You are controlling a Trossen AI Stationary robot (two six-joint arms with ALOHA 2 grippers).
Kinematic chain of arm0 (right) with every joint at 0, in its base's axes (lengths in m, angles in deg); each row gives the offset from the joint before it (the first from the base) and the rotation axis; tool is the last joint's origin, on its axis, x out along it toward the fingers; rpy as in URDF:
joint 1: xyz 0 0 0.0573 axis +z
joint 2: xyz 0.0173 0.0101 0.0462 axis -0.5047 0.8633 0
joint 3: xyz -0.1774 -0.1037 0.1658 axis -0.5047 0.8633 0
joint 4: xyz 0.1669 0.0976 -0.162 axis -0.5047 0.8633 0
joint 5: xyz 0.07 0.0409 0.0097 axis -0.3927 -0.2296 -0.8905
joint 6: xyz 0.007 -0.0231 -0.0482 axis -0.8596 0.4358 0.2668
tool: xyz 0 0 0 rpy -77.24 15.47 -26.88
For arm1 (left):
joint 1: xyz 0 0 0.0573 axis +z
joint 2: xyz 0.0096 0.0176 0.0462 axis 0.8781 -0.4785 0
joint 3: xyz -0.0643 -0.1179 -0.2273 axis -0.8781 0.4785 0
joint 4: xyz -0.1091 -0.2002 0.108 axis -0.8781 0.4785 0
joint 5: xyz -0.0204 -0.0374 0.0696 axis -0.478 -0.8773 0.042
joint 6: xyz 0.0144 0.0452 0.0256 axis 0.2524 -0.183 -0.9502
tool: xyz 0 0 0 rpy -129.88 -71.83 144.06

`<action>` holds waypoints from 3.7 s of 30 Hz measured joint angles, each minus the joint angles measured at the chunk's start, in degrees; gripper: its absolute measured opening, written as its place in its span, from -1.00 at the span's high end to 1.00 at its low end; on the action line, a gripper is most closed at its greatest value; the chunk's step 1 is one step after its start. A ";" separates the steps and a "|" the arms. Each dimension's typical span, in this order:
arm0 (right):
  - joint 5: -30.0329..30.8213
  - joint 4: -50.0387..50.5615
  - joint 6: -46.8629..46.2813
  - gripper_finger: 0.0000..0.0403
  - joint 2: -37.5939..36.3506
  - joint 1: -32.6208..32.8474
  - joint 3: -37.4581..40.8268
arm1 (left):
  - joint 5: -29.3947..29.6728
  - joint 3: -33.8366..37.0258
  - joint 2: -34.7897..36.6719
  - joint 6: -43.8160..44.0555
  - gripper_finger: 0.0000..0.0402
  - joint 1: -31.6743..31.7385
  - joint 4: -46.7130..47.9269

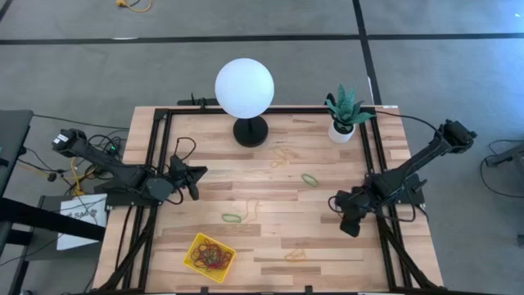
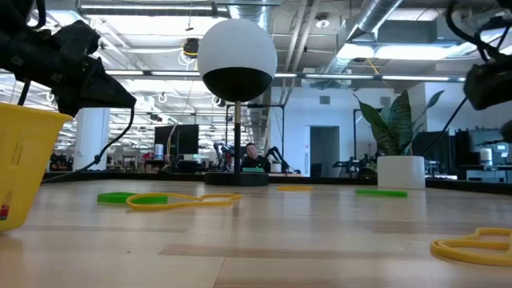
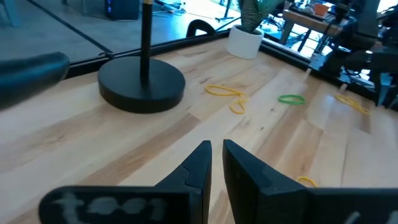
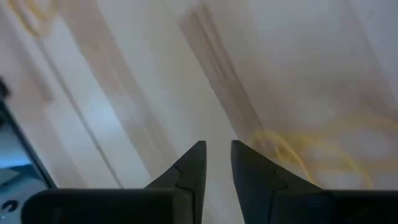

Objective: Pick and place items into bin
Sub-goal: Put the yellow rubber band into the yellow bin

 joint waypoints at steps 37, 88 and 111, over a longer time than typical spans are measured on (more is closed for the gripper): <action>5.18 6.46 -7.56 0.66 10.78 2.62 -1.03 | -1.75 0.00 -0.04 0.11 0.86 3.33 0.34; 25.08 -76.62 48.04 1.00 31.11 0.03 -13.27 | 0.82 -0.02 -0.87 0.57 0.86 3.35 -0.25; -2.44 -49.15 57.44 0.87 76.60 -11.66 -74.98 | -2.75 -0.02 -0.85 0.72 0.86 3.35 -0.19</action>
